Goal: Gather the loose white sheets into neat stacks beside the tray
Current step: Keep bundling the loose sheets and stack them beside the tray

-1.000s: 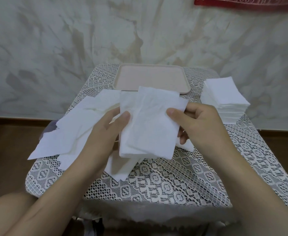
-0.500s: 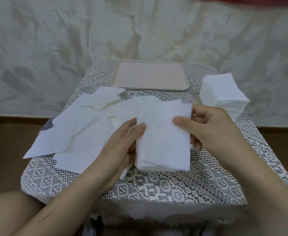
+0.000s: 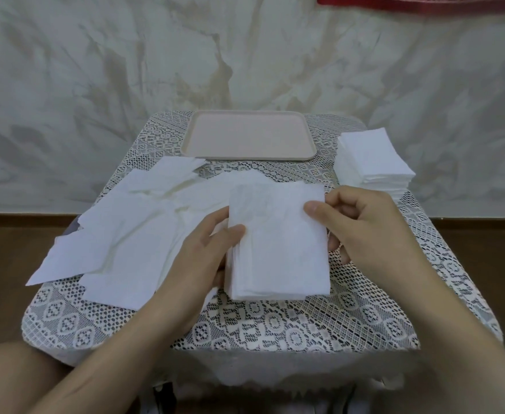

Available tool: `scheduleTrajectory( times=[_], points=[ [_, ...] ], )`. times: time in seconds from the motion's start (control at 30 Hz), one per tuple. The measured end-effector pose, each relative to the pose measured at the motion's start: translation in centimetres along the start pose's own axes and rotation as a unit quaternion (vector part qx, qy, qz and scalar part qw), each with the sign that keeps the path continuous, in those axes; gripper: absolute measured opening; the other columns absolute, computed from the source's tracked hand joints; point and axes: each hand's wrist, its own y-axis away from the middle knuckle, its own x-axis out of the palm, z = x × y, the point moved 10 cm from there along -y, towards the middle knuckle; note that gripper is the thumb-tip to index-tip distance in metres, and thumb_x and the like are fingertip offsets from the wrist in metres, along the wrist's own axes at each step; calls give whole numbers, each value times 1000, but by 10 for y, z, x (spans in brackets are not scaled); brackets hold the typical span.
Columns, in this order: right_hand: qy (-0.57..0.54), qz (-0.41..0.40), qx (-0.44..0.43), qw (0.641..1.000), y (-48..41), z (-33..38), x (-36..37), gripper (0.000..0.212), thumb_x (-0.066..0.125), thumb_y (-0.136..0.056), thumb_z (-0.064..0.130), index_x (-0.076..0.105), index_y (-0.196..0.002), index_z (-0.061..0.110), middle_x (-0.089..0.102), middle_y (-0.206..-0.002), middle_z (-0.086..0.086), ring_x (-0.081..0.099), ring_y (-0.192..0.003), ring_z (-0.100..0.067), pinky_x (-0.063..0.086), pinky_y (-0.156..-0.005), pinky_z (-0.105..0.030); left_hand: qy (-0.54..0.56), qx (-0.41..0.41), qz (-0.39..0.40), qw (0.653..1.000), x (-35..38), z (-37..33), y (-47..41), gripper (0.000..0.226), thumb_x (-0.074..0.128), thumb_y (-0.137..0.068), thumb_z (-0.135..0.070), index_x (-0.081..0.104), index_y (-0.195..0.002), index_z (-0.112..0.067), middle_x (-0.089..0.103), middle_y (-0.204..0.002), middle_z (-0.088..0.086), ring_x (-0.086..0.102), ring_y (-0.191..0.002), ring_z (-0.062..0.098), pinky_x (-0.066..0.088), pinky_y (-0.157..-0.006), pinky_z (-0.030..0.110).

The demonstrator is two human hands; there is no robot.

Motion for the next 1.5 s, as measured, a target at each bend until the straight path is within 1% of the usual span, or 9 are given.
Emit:
scheduleTrajectory(
  times=[0.2,0.37,0.63,0.77,0.93,1.03,1.13,1.27,1.5],
  points=[
    [-20,10,10,1000,-1,-5,17,28,74,-92,28,64,-75,9,55,-49,7,52,-41,-9,37,-43,-14,-3,-6,8,1000,4,-1,3,54,61,-88,-49,59,-141,-40,74,-129,-4,74,-114,23,57,-87,48],
    [-13,15,14,1000,-5,-13,24,34,73,-93,29,57,-66,16,54,-47,10,50,-41,-8,36,-44,-16,-17,7,14,1000,7,-6,4,82,70,-75,-72,51,-148,-42,72,-134,-6,71,-121,21,54,-102,57],
    [-43,54,35,997,-5,-18,22,21,68,-97,26,65,-78,17,64,-63,-13,53,-48,-12,35,-42,-14,-32,8,-17,999,7,-7,1,95,79,-61,-61,45,-148,-44,75,-126,-12,75,-112,15,58,-99,49],
    [-54,98,60,992,1,-22,30,12,66,-98,18,67,-86,14,65,-56,4,52,-46,-9,34,-39,-21,-25,13,-19,999,8,-7,2,91,79,-60,-59,49,-145,-43,77,-123,-11,76,-109,16,60,-93,46],
    [-72,79,75,991,2,-24,32,13,70,-95,16,64,-86,9,59,-51,5,47,-39,-7,31,-36,-18,-8,1,-16,1000,8,-4,0,75,82,-72,-42,56,-141,-33,77,-123,-6,76,-111,19,61,-90,43],
    [-52,48,68,995,4,-22,28,24,78,-86,37,61,-93,21,63,-66,2,55,-50,-10,38,-45,-17,25,-15,-3,1000,11,-2,-1,59,73,-80,-35,62,-137,-22,77,-125,0,75,-112,24,58,-90,45],
    [-47,89,102,990,13,-30,37,69,65,-65,76,56,-121,37,72,-102,8,73,-82,-7,57,-74,-26,86,-11,-2,996,11,-9,-3,57,70,-83,-31,62,-136,-16,76,-126,6,73,-116,29,57,-95,49],
    [-62,169,130,975,27,-37,54,101,51,-54,102,57,-132,38,73,-107,18,74,-88,-7,47,-103,-42,176,8,-11,984,10,-22,-6,62,69,-84,-28,55,-142,-12,74,-130,11,72,-119,31,64,-89,47],
    [-238,150,157,947,16,-39,72,63,88,-69,42,66,-123,20,74,-118,-4,73,-103,-16,58,-93,-37,188,53,-35,980,-3,-29,-11,68,72,-85,-32,52,-147,-14,72,-134,11,70,-123,31,62,-95,50]
  ],
)
